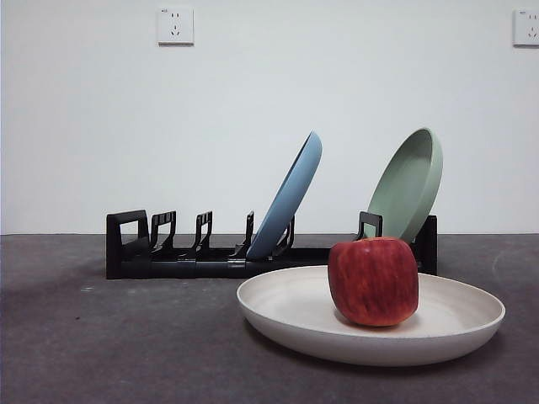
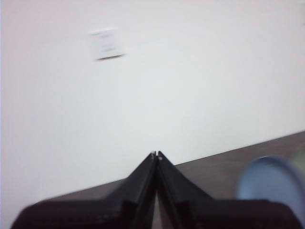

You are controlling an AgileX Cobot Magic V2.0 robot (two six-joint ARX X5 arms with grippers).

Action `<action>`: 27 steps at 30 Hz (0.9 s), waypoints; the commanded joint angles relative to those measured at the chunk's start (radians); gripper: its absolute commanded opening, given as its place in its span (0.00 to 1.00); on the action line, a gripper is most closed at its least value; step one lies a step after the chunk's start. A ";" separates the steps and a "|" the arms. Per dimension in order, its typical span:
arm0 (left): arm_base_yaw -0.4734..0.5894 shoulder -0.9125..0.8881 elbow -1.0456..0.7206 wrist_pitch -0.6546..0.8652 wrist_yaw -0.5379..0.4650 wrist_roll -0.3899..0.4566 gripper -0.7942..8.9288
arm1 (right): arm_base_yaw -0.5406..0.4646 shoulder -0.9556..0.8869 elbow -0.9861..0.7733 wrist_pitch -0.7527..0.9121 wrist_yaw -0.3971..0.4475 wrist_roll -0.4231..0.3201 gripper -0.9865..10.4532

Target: Take the yellow plate from the plate rack,put the plate on the table,take the apple from the table,put the apple in the plate

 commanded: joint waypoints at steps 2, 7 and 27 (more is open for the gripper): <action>0.091 -0.094 -0.145 0.004 -0.002 0.012 0.08 | 0.002 -0.002 -0.001 0.005 0.003 0.005 0.09; 0.167 -0.234 -0.332 0.005 -0.001 0.008 0.08 | 0.002 -0.002 -0.001 0.005 0.003 0.005 0.09; 0.208 -0.441 -0.749 -0.025 0.006 -0.121 0.08 | 0.002 -0.002 -0.001 0.005 0.003 0.005 0.09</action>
